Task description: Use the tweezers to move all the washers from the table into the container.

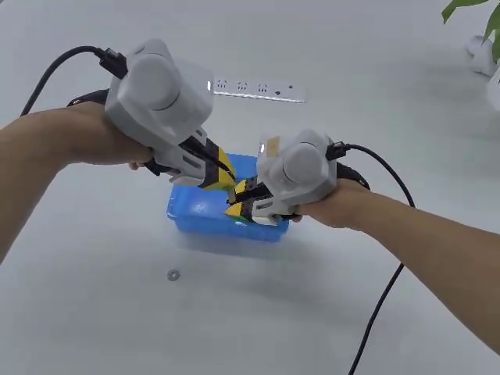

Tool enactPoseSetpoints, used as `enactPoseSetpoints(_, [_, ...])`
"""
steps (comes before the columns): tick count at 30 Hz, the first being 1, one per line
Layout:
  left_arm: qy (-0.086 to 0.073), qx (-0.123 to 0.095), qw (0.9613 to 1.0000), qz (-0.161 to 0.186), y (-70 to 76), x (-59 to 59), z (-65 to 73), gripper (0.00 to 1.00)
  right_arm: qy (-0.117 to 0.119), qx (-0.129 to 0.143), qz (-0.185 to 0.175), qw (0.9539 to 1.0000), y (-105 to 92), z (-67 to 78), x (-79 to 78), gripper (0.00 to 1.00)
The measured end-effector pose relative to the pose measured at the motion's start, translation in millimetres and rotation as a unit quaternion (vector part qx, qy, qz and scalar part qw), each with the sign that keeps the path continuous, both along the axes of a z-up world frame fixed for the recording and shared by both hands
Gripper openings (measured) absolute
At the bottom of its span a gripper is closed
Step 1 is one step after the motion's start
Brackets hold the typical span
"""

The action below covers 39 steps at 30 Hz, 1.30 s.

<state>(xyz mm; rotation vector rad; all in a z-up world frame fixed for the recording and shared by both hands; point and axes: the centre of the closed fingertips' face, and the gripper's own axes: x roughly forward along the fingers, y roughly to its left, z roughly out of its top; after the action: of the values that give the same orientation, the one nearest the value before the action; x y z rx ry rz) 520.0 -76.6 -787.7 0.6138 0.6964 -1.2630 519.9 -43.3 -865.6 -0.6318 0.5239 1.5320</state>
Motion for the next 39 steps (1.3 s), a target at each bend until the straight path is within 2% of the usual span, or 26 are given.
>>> enactPoseSetpoints(9, [-0.005,0.003,1.0000,-0.002,-0.5,-1.9,2.9,0.05,-0.007,-0.002,0.003,1.0000,-0.3,3.5,-0.4,0.12])
enactPoseSetpoints(20, [-0.015,0.001,0.9999,-0.005,-2.1,-4.0,18.6,0.05,-0.021,0.005,0.001,0.9998,-0.2,19.0,0.4,0.12])
enactPoseSetpoints(39, [-0.029,0.001,0.9995,-0.007,2.8,-24.9,48.4,0.05,-0.041,0.015,0.010,0.9990,3.9,49.6,-17.5,0.12])
